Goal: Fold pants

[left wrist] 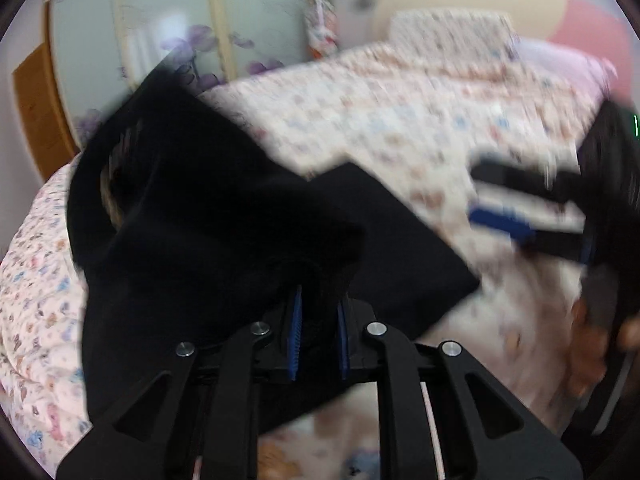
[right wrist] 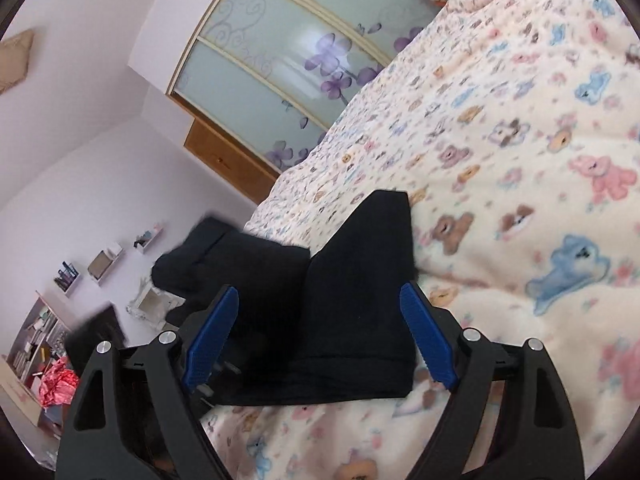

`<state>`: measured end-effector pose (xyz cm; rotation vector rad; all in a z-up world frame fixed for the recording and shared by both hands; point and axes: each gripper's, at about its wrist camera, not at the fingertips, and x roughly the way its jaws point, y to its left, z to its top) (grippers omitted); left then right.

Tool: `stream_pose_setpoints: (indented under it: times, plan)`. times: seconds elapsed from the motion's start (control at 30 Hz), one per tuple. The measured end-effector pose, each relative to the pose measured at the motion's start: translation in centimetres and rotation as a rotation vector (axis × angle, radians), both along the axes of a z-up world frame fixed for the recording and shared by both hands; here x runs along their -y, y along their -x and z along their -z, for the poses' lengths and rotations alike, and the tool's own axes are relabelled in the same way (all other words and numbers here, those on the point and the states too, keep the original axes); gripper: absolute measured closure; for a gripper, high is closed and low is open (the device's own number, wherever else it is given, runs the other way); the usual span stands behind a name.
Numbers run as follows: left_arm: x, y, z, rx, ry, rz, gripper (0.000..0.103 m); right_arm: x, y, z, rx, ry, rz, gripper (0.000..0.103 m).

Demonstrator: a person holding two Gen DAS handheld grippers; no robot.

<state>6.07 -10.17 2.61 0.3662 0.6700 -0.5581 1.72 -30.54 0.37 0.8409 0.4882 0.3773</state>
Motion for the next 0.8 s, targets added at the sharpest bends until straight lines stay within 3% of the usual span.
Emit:
stream_pose_setpoints:
  times: [0.13, 0.33, 0.37, 0.5, 0.63, 0.67, 0.8]
  plan:
    - [0.0, 0.9, 1.2, 0.009, -0.057, 0.044, 0.085, 0.4, -0.1, 0.5, -0.003, -0.062, -0.022, 0.016]
    - [-2.5, 0.7, 0.5, -0.056, 0.091, 0.03, 0.079, 0.5, -0.4, 1.1, -0.029, -0.118, -0.054, 0.015]
    - [-3.1, 0.8, 0.2, -0.067, 0.124, 0.024, 0.075, 0.5, -0.4, 1.2, -0.036, -0.126, -0.056, 0.015]
    - [-5.6, 1.2, -0.7, -0.069, 0.231, -0.032, 0.028, 0.3, -0.7, 0.9, -0.048, -0.187, -0.091, 0.015]
    - [-9.3, 1.2, -2.5, -0.044, 0.344, -0.119, 0.01, -1.0, -1.1, 0.3, -0.105, -0.157, -0.133, 0.017]
    - [-9.1, 0.7, -3.1, -0.025, 0.347, -0.152, 0.004, -1.3, -1.2, 0.4, -0.117, -0.157, -0.144, 0.018]
    - [-10.2, 0.2, -4.0, 0.023, 0.295, -0.269, 0.002, -2.6, -1.4, 0.7, -0.22, -0.119, -0.139, 0.027]
